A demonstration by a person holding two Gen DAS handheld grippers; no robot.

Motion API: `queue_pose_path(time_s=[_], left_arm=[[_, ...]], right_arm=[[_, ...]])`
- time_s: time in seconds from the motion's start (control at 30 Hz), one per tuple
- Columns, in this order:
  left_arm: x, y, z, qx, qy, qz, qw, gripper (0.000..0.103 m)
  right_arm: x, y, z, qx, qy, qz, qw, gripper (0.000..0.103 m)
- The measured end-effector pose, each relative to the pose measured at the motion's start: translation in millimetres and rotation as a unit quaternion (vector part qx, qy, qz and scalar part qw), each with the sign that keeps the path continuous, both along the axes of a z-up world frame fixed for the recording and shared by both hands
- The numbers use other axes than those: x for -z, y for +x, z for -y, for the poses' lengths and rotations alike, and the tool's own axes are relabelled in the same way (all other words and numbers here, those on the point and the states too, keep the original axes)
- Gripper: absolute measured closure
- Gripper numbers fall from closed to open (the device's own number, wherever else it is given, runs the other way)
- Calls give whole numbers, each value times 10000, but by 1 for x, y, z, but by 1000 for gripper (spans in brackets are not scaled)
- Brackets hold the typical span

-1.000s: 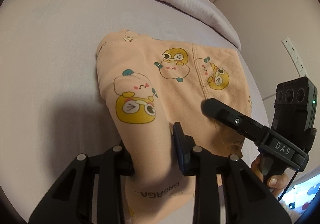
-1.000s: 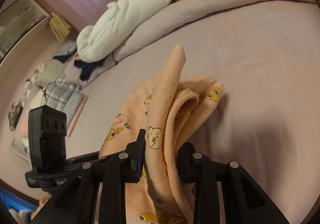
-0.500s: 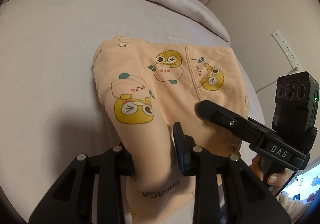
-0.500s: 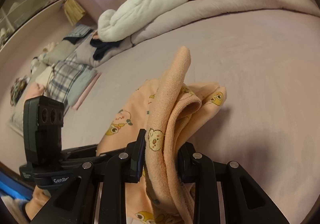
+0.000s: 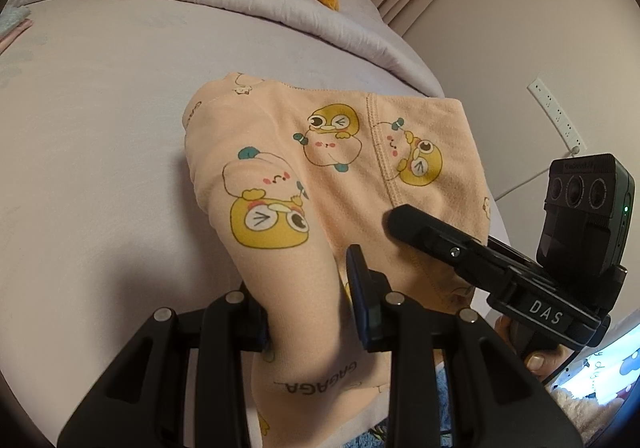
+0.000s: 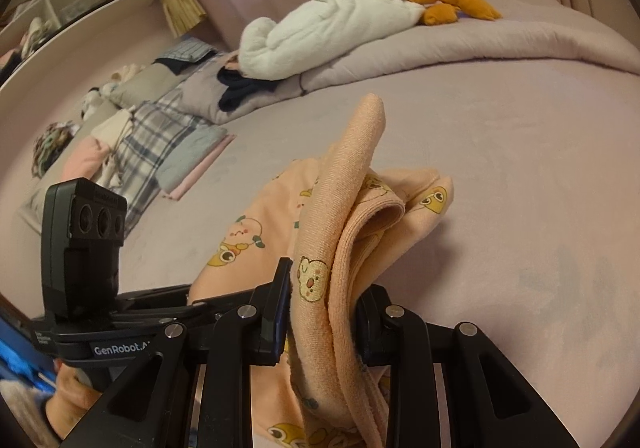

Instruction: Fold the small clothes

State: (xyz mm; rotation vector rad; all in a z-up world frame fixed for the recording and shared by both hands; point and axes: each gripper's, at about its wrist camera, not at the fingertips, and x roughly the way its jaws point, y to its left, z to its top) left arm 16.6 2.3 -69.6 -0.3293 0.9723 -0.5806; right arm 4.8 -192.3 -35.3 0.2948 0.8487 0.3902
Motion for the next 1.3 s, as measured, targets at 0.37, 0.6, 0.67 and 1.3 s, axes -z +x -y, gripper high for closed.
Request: queue_pose_path(time_s=[0.37,0.6,0.67,1.3], left_arm=[[-16,-33,-37,-347,-78,217,9991,74],[-18,-48,-51,-513,-122,241,9983,74],[-19,-49,-54,-553,-141,243,9981,74],[-29,-63,-66,-768,-96,394,9962,74]], right_arm=[[-16,-12,-32,-396,-199,275,9986,74],[-20,-15,-51,-624,-290,346,9970,74],[-21,-15,-56,-690,-319,355,9965,74],[-31,-12,-83,-991,-531,529,9923,74]])
